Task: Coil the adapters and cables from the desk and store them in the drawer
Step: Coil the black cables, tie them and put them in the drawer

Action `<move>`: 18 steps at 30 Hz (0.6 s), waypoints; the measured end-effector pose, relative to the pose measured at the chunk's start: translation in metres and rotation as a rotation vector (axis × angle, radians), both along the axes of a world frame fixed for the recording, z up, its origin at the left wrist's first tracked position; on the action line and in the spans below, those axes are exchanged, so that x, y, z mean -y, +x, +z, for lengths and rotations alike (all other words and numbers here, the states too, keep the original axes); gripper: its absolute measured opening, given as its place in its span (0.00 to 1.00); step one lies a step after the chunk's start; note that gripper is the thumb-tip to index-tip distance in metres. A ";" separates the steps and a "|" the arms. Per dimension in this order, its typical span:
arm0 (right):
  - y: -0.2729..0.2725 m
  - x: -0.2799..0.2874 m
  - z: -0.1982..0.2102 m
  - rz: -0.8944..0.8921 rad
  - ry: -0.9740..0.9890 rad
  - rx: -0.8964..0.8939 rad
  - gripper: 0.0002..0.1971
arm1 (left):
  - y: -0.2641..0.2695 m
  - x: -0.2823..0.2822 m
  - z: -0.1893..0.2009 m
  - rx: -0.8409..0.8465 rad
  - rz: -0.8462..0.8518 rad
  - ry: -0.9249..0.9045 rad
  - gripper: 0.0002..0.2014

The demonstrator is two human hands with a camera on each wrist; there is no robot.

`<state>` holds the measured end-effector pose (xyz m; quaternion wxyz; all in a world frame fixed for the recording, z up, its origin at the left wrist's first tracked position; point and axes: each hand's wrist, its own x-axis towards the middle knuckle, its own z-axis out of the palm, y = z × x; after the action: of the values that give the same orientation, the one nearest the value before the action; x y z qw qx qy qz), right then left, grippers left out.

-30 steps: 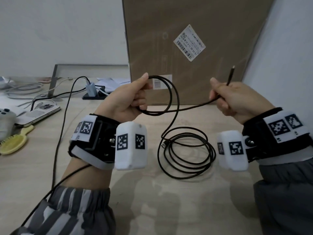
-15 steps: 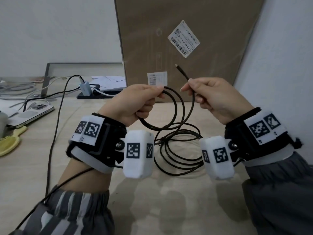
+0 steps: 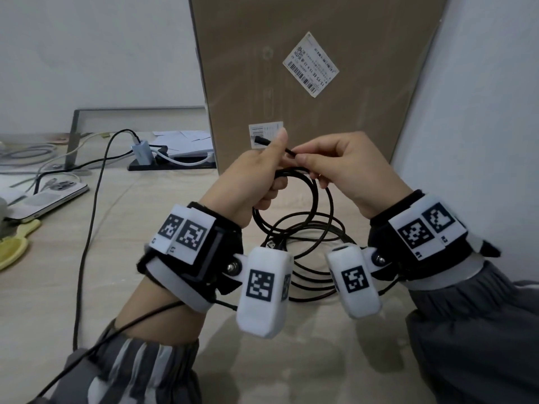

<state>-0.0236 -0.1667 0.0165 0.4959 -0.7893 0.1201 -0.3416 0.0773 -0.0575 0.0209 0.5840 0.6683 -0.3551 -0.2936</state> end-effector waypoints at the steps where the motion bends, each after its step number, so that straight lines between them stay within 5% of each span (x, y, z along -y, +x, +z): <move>1: 0.000 -0.001 0.000 -0.006 -0.009 0.007 0.05 | -0.001 0.001 0.001 -0.037 0.017 -0.035 0.20; 4: 0.000 0.000 0.000 -0.007 -0.047 0.019 0.07 | -0.001 0.002 0.002 -0.114 0.042 -0.132 0.10; 13: 0.004 -0.002 -0.003 0.074 0.031 -0.046 0.12 | 0.007 0.002 0.002 -0.364 0.039 -0.309 0.03; 18: 0.003 0.002 -0.004 0.013 -0.084 -0.003 0.14 | 0.015 -0.008 0.001 -0.159 0.011 -0.175 0.05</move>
<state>-0.0210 -0.1684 0.0122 0.4642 -0.8107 0.1014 -0.3420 0.0921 -0.0499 0.0221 0.6680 0.5915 -0.3282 -0.3101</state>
